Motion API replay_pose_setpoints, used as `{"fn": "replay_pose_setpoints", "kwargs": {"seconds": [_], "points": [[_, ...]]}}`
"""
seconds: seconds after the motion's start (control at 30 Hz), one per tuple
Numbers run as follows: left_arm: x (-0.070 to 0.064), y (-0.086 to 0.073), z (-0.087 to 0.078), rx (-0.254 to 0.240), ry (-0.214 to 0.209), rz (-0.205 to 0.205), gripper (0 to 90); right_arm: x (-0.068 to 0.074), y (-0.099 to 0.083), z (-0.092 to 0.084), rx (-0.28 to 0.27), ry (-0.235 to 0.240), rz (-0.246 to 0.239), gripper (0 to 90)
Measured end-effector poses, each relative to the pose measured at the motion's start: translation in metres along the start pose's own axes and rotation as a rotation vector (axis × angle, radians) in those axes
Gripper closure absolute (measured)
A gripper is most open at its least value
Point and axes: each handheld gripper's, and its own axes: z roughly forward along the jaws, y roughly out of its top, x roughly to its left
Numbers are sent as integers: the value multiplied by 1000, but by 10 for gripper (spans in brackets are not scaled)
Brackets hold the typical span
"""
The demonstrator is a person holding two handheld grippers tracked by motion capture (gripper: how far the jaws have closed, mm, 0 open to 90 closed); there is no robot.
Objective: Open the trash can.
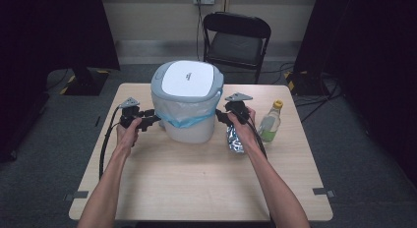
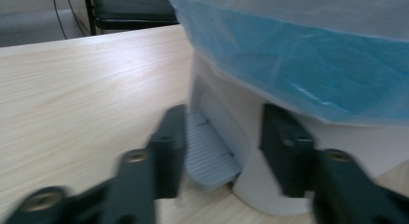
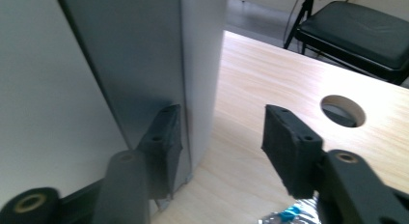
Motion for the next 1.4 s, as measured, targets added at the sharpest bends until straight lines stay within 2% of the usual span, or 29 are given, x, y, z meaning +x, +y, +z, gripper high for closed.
{"fn": "replay_pose_setpoints", "kwargs": {"seconds": [0.03, 0.07, 0.1, 0.17, 0.2, 0.23, 0.27, 0.3, 0.33, 0.37, 0.4, 0.43, 0.47, 0.53, 0.6, 0.67, 0.73, 0.87, 0.97, 1.03, 1.27, 1.33, 1.37, 1.4], "points": [[1, 1, 1, -1, 14, -16, 438, 0, 0, 0, 0, 0, 0, 406], [2, 3, 3, 2, 38, -16, 443, -1, 0, 0, 1, -3, 5, 384], [3, 5, 6, 8, 66, -18, 428, -3, 0, 1, 2, -7, 22, 331], [2, 10, 11, -20, 121, -22, 415, -4, -1, 2, 0, -11, 26, 312], [3, 12, 12, -3, 118, -27, 406, -6, -1, 3, -5, -12, 45, 305], [3, 13, 15, -7, 99, -41, 390, -6, -1, 3, -11, -14, 49, 316], [2, 14, 18, -10, 113, -32, 426, -5, 0, 4, -25, -23, 60, 356], [1, 14, 19, -15, 117, -29, 426, -5, 0, 4, -25, -23, 60, 356], [-1, 15, 19, -21, 103, -36, 462, -4, 1, 4, -34, -19, 63, 381], [-3, 15, 19, -28, 94, -37, 543, -3, 1, 4, -38, -12, 60, 425], [-4, 15, 18, -21, 91, -26, 642, 0, 1, 3, -41, -7, 51, 514], [-8, 13, 15, -23, 60, -16, 700, 2, 1, 3, -44, 0, 45, 557], [-8, 13, 15, -23, 60, -16, 717, 2, 1, 3, -44, 0, 45, 557], [-9, 9, 10, -19, 28, -18, 719, 4, 1, 3, -45, 15, 39, 622], [-12, 6, 4, -23, 13, -7, 724, 5, 1, 3, -46, 34, 45, 664], [-16, 1, -3, -18, 7, -7, 729, 8, 1, 3, -46, 47, 44, 750], [-23, -4, -10, -18, 15, -10, 763, 12, 1, 2, -44, 59, 32, 765], [-32, -13, -25, -16, 15, -12, 761, 15, 0, -2, -37, 97, 13, 765], [-42, -19, -37, -5, 29, 4, 759, 20, -2, -8, -28, 135, -15, 765], [-51, -22, -45, 6, 53, 47, 758, 21, -2, -10, -25, 143, -17, 765], [-67, -40, -72, 8, 35, 49, 738, 35, -8, -26, -1, 180, -32, 759], [-69, -45, -79, 10, 34, 40, 694, 39, -11, -30, -3, 184, -37, 726], [-69, -46, -81, 16, 50, 54, 634, 40, -12, -32, 0, 179, -40, 675], [-69, -48, -83, 16, 50, 55, 537, 39, -13, -33, -4, 169, -34, 602]]}}
